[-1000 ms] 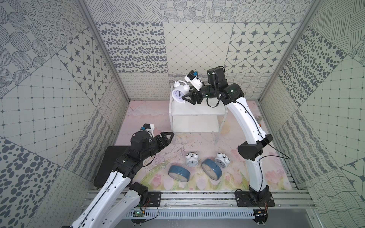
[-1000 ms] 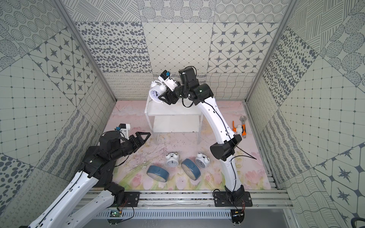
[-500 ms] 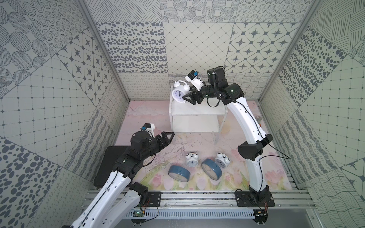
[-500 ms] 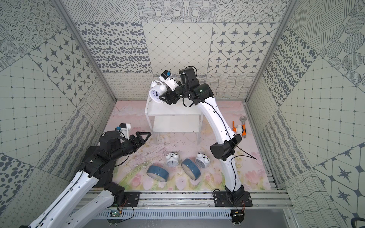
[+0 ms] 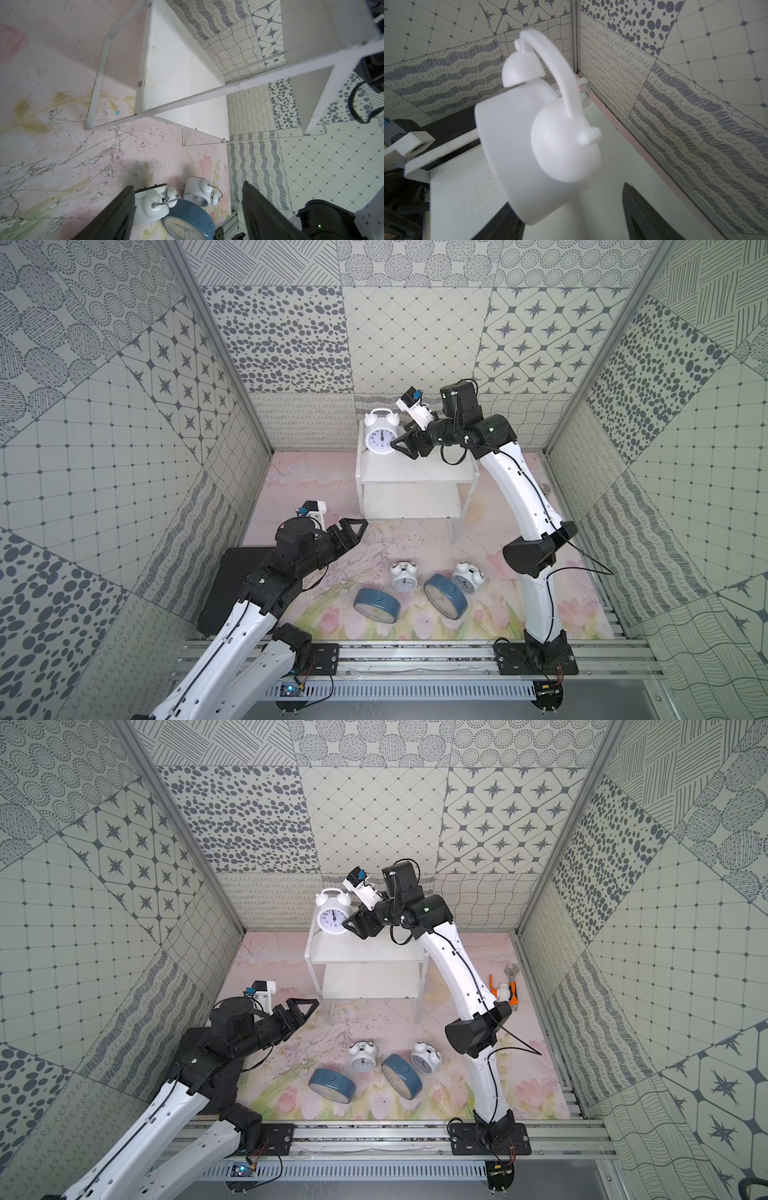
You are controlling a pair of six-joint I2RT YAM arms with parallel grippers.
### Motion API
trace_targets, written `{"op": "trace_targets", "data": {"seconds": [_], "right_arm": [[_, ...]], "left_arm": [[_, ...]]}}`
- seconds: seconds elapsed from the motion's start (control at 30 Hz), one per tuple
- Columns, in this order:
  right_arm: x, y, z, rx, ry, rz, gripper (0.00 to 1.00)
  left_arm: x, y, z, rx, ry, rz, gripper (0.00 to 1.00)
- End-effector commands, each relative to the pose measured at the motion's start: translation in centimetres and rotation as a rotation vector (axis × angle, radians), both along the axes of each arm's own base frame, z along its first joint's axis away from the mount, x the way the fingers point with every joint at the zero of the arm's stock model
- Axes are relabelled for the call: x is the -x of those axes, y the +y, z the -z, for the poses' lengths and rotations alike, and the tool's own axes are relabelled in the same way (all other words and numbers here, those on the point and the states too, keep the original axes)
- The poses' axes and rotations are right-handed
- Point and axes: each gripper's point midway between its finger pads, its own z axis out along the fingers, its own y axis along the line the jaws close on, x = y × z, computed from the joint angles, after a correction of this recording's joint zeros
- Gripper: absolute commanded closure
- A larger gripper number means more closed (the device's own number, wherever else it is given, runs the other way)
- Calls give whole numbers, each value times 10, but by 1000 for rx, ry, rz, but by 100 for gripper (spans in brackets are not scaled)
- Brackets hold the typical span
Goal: Place the alarm clocks on the shelf by style
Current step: Place the alarm on the shelf.
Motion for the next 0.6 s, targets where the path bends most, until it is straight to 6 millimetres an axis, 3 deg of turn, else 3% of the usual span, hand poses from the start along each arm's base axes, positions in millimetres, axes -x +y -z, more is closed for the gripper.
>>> {"op": "trace_targets", "data": {"seconds": [0.0, 0.17, 0.33, 0.47, 0.57], "right_arm": [[14, -9, -33, -47, -47, 3, 25], [25, -20, -61, -83, -78, 63, 24], [35, -63, -101, -116, -120, 284, 22], [64, -95, -105, -79, -87, 394, 25], [96, -113, -92, -37, -58, 481, 25]], "left_arm": [[-2, -3, -13, 22, -52, 16, 17], [3, -2, -13, 1, -37, 32, 17], [9, -1, -10, -30, -11, 44, 18], [12, -12, -2, -46, 13, 82, 19], [16, -27, 8, -73, 48, 121, 21]]}}
